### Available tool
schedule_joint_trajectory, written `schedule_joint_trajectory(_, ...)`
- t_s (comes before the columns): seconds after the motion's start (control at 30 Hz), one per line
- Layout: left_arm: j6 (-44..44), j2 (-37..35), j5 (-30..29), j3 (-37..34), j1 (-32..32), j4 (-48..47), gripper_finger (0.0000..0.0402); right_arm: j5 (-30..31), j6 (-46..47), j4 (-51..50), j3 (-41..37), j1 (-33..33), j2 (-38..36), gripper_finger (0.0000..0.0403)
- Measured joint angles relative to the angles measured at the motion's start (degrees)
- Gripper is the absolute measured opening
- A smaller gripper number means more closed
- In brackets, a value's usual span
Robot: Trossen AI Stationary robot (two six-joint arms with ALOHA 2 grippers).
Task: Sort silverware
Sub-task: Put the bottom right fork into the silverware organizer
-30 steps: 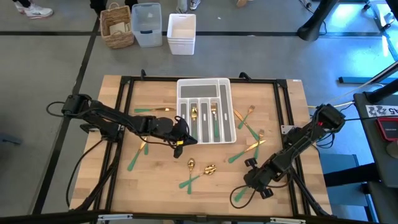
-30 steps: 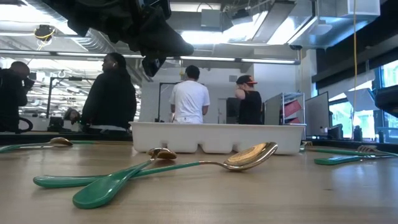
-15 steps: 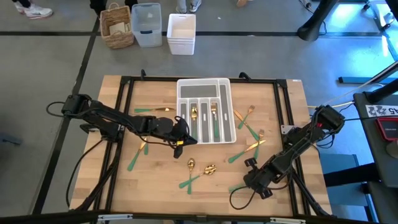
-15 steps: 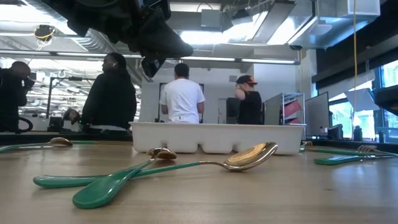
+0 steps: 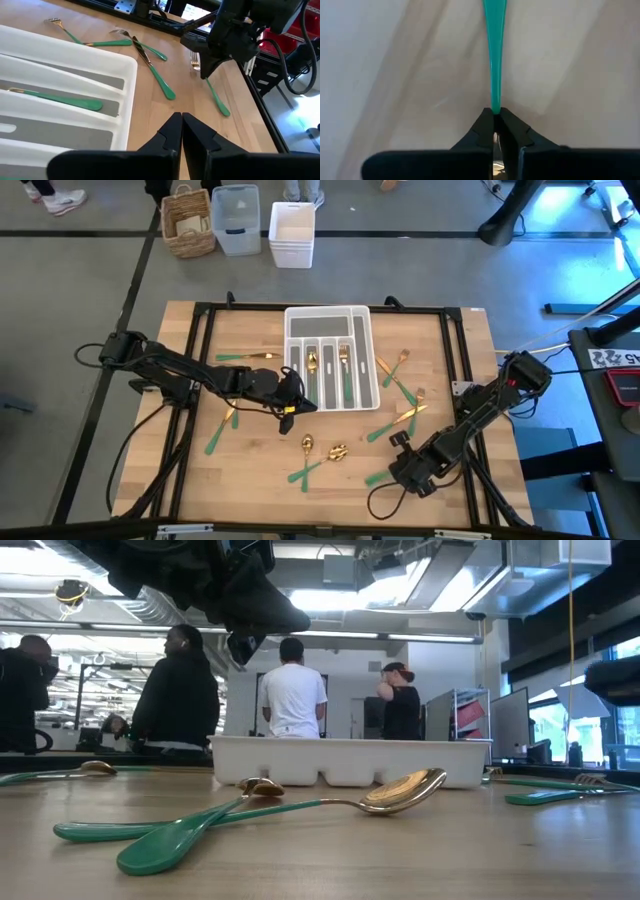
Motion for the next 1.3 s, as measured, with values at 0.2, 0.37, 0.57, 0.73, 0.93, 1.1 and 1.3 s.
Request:
schedule_joint_trajectory(0.2,-0.02,0.0,-0.01,0.0,0.0,0.34,0.0006,2.29,-3.46,-7.64,4.22,0.01,-0.09,0.0024)
schedule_joint_trajectory(0.37,-0.02,-0.29,0.0,0.0,0.0,0.37,0.0006,4.69,-10.98,-14.83,9.08,-1.62,-0.13,0.0017)
schedule_joint_trajectory(0.57,0.36,-1.8,0.0,0.0,0.0,0.29,0.0006,10.11,-24.29,-24.59,15.44,-7.95,-0.18,0.0015)
schedule_joint_trajectory(0.73,1.51,-3.9,0.0,0.0,0.02,-0.28,0.0006,14.94,-41.72,-28.15,18.62,-14.83,-0.2,0.0018)
schedule_joint_trajectory(0.93,1.51,-7.1,0.31,0.0,-0.07,-0.69,0.0003,15.76,-57.5,-28.46,20.82,-24.49,-0.24,0.0018)
schedule_joint_trajectory(1.1,3.2,-10.88,0.53,0.0,-0.09,-5.0,0.0003,16.25,-68.78,-28.39,22.32,-32.3,-0.24,0.0017)
schedule_joint_trajectory(1.3,5.44,-15.17,0.54,-0.01,-0.09,-12.2,0.0001,19.24,-82.97,-27.68,24.37,-39.88,-0.24,0.0016)
